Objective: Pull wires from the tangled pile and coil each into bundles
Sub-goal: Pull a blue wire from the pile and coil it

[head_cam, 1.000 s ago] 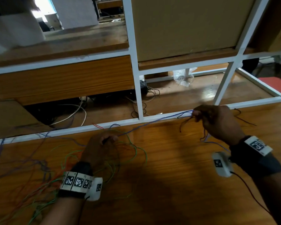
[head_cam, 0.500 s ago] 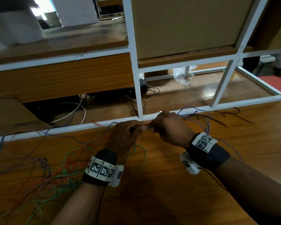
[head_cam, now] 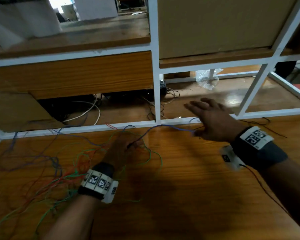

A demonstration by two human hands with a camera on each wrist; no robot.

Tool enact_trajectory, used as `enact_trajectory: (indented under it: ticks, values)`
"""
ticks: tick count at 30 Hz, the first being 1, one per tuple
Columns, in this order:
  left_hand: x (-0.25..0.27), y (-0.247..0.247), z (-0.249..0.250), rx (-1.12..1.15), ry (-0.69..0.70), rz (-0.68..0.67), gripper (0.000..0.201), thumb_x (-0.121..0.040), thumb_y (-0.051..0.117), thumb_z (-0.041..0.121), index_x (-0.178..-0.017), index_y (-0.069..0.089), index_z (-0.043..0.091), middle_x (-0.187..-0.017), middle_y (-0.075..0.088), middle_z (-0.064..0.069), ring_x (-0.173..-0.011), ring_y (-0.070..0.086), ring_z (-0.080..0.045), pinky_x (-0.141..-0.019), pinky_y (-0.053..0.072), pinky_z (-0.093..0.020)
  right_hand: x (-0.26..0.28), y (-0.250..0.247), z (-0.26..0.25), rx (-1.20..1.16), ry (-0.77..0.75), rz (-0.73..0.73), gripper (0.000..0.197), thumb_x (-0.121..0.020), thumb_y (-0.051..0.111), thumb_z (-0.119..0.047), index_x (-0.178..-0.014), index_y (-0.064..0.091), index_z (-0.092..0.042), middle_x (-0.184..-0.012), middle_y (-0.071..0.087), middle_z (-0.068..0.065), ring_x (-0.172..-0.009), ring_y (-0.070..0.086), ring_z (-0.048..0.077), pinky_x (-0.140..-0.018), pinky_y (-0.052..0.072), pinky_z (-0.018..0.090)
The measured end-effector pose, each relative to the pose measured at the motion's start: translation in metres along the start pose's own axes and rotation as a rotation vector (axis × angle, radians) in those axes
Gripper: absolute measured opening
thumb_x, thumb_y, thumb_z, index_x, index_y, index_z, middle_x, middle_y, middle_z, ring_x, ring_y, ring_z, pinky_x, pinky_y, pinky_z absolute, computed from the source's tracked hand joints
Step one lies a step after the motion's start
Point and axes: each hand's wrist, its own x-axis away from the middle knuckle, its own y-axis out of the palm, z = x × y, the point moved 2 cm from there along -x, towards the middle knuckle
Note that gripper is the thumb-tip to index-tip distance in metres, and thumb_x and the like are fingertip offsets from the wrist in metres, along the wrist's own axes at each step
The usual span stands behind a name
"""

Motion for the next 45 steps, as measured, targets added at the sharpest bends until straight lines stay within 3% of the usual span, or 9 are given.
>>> enact_trajectory:
  ticks: [5, 11, 18, 25, 28, 31, 35, 39, 45]
  values:
    - [-0.019, 0.021, 0.019, -0.05, 0.001, -0.049, 0.023, -0.101, 0.054, 0.036, -0.099, 0.072, 0.022, -0.083, 0.066, 0.008, -0.074, 0.061, -0.013, -0.067, 0.041, -0.029, 0.0, -0.003, -0.089, -0.392, -0.218, -0.21, 0.083, -0.069, 0.074, -0.08, -0.134, 0.059, -0.032, -0.126, 0.07, -0.006, -0.124, 0.061, 0.017, -0.101, 0.053, 0.042]
    - [-0.022, 0.013, 0.013, -0.057, 0.069, -0.02, 0.023, -0.1, 0.055, 0.035, -0.107, 0.072, 0.021, -0.085, 0.068, 0.007, -0.076, 0.061, -0.013, -0.068, 0.045, -0.029, -0.032, 0.021, -0.104, -0.793, -0.072, 0.216, 0.053, -0.092, 0.054, -0.067, -0.104, 0.073, -0.019, -0.076, 0.074, 0.002, -0.072, 0.072, 0.02, -0.067, 0.057, 0.044]
    - [-0.002, 0.018, 0.01, 0.065, -0.088, -0.063, 0.029, -0.1, 0.056, 0.038, -0.11, 0.072, 0.017, -0.094, 0.07, 0.0, -0.084, 0.064, -0.014, -0.076, 0.049, -0.03, -0.052, 0.02, -0.076, -1.35, 0.153, 0.317, 0.02, -0.104, 0.058, -0.01, -0.092, 0.07, 0.001, -0.061, 0.064, -0.004, -0.053, 0.057, 0.014, -0.054, 0.05, 0.033]
    - [0.078, 0.007, -0.032, 0.069, -0.338, -0.114, 0.016, -0.099, 0.059, 0.028, -0.109, 0.071, 0.024, -0.071, 0.061, 0.013, -0.061, 0.055, 0.012, -0.056, 0.036, -0.017, -0.045, 0.016, -0.01, -1.061, 0.298, 0.273, 0.008, -0.093, 0.064, -0.007, -0.097, 0.07, -0.01, -0.079, 0.069, 0.013, -0.063, 0.056, 0.024, -0.054, 0.044, 0.031]
    - [0.086, 0.003, -0.034, 0.041, -0.341, -0.115, 0.024, -0.101, 0.055, 0.015, -0.12, 0.069, 0.021, -0.079, 0.06, 0.015, -0.06, 0.053, 0.014, -0.053, 0.036, -0.009, -0.038, 0.038, -0.024, -0.617, 0.164, -0.302, 0.101, -0.078, 0.09, -0.031, -0.159, 0.03, -0.022, -0.138, 0.059, 0.015, -0.121, 0.058, 0.027, -0.099, 0.048, 0.04]
    - [0.073, 0.0, -0.037, -0.057, -0.295, -0.111, 0.027, -0.098, 0.06, 0.016, -0.12, 0.072, 0.027, -0.103, 0.072, 0.004, -0.079, 0.063, 0.0, -0.068, 0.046, -0.016, -0.028, 0.025, -0.039, -0.248, -0.002, -0.384, 0.155, -0.057, 0.095, -0.057, -0.159, -0.02, -0.039, -0.168, 0.008, 0.013, -0.154, 0.007, 0.041, -0.119, 0.022, 0.063]
    - [0.055, 0.001, -0.023, -0.075, -0.267, -0.066, 0.025, -0.095, 0.062, 0.018, -0.115, 0.074, 0.028, -0.104, 0.073, 0.0, -0.096, 0.068, -0.022, -0.078, 0.051, -0.029, -0.016, 0.014, -0.103, -0.239, -0.267, 0.015, 0.105, -0.067, 0.084, -0.065, -0.156, 0.036, -0.035, -0.158, 0.039, 0.007, -0.148, 0.026, 0.037, -0.114, 0.036, 0.057]
    - [0.044, 0.002, -0.009, -0.022, -0.261, -0.004, 0.042, -0.088, 0.044, 0.04, -0.107, 0.077, 0.022, -0.095, 0.076, -0.005, -0.087, 0.069, -0.025, -0.074, 0.052, -0.034, -0.018, 0.076, -0.179, -0.416, -0.346, -0.115, 0.042, -0.096, 0.067, -0.034, -0.137, 0.06, -0.028, -0.112, 0.071, 0.009, -0.111, 0.065, 0.034, -0.083, 0.055, 0.045]
    - [0.088, -0.017, -0.039, 0.164, -0.4, 0.117, 0.014, -0.092, 0.072, 0.019, -0.104, 0.076, 0.014, -0.069, 0.06, 0.023, -0.054, 0.053, 0.018, -0.053, 0.037, -0.003, -0.049, 0.062, -0.167, -0.787, -0.294, 0.072, 0.028, -0.09, 0.045, -0.022, -0.084, 0.072, -0.025, -0.071, 0.072, -0.003, -0.06, 0.069, 0.017, -0.059, 0.058, 0.046]
